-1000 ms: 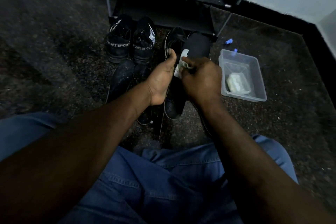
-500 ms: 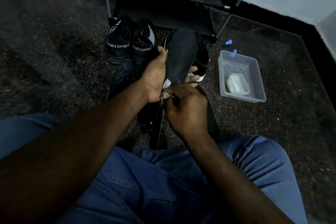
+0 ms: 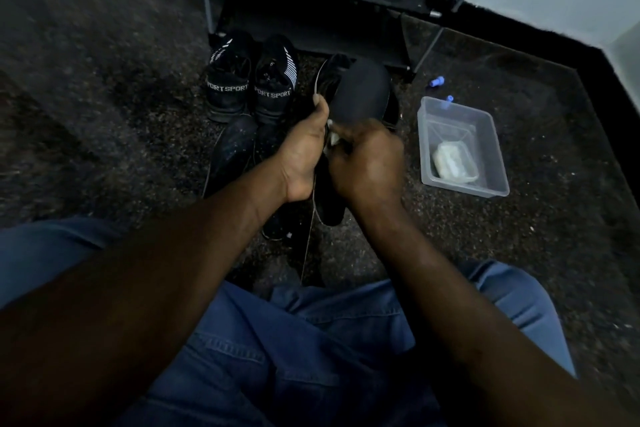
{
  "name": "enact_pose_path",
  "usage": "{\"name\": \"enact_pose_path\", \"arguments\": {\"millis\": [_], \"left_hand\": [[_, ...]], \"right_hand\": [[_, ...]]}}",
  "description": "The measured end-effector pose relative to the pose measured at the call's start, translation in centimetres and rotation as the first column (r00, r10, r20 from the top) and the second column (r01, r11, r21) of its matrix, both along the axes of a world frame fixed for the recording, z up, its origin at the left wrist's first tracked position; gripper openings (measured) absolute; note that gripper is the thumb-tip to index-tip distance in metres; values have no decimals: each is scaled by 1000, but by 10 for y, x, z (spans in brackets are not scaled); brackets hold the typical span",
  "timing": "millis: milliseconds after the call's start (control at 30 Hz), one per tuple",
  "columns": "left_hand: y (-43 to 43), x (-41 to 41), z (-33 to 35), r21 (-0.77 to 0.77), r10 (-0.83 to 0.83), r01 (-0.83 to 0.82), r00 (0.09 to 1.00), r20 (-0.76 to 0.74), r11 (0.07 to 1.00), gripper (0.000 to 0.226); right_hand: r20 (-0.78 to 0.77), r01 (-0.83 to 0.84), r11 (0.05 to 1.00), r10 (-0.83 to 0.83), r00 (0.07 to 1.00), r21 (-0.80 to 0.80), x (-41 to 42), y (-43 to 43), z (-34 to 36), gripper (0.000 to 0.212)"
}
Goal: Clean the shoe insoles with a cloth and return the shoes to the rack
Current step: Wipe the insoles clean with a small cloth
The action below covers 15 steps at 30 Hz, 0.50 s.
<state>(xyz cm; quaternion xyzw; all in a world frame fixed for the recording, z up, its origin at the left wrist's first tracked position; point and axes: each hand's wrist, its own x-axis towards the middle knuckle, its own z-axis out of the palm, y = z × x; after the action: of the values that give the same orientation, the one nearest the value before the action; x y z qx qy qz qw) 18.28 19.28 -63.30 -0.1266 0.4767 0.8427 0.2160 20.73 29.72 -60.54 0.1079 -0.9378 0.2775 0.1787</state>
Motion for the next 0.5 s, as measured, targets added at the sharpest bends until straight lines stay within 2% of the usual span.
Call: {"name": "enact_pose_path", "arguments": {"millis": [100, 267, 500], "left_hand": [[-2, -2, -3, 86, 6, -6, 1000, -10, 996, 94], [-1, -6, -1, 191, 69, -73, 997, 27, 979, 93], [1, 1, 1, 115, 36, -37, 999, 7, 993, 93]], "right_hand": [[28, -75, 997, 75, 997, 1, 26, -2, -8, 17], [-6, -128, 989, 128, 992, -71, 65, 5, -24, 26], [28, -49, 983, 55, 998, -175, 38, -1, -7, 22]]}}
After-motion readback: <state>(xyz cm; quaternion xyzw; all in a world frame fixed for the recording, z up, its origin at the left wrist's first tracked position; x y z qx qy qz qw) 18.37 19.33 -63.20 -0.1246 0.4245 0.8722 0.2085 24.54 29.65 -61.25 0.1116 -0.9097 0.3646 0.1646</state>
